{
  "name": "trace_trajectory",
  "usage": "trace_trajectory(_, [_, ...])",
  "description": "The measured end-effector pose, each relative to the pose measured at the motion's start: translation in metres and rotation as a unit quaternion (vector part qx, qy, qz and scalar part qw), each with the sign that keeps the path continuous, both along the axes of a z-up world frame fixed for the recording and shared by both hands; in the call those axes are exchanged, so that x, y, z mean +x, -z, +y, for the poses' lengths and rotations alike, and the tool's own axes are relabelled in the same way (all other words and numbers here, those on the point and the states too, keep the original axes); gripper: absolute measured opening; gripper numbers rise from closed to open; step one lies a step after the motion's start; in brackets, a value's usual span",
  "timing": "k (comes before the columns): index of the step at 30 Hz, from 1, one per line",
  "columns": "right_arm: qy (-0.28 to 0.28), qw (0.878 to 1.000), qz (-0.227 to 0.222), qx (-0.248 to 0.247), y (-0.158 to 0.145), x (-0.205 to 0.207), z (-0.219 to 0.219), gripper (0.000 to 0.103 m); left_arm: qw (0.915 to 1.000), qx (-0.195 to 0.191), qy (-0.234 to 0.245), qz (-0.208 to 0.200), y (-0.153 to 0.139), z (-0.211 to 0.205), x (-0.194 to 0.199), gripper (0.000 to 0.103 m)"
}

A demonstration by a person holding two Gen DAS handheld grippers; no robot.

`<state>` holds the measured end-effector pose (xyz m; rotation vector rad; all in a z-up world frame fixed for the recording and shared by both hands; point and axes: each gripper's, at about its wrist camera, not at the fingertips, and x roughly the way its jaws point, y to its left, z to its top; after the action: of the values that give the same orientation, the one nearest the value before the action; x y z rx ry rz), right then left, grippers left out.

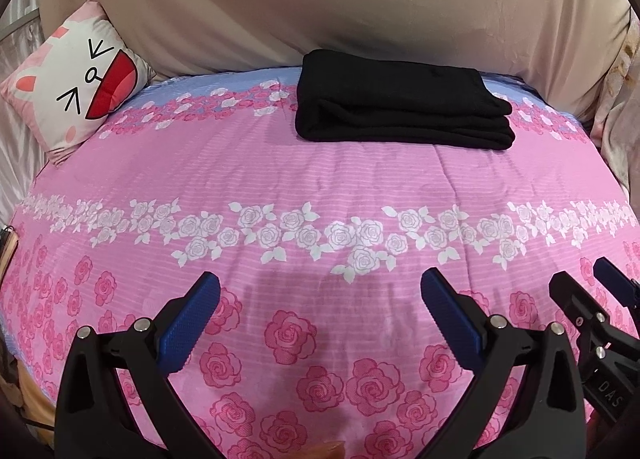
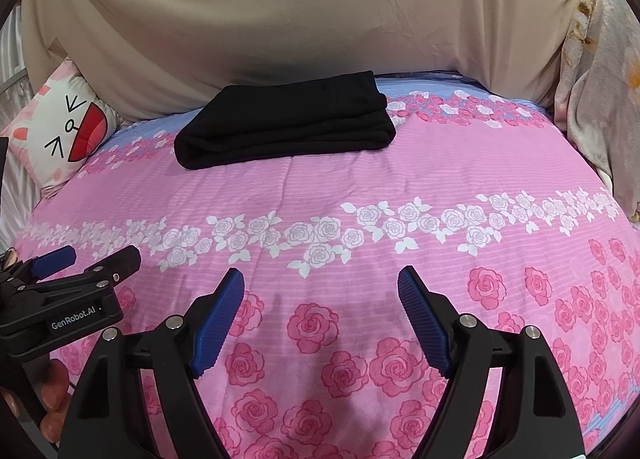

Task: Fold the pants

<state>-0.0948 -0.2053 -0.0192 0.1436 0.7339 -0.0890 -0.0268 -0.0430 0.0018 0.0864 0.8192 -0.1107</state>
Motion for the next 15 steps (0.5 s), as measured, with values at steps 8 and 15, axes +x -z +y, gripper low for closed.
trace_trajectory(8, [-0.003,1.000,0.003,-0.003,0.0011,0.0020,0.0031,0.077,1.0000,-0.004,0.002,-0.006,-0.0026,0.0006,-0.0013,0.098])
trace_trajectory(15, [-0.005,1.000,0.005,-0.004,0.0017,0.0025,0.0067,0.077,1.0000,-0.005,0.005,-0.005,-0.0025,0.0017,-0.0025,0.098])
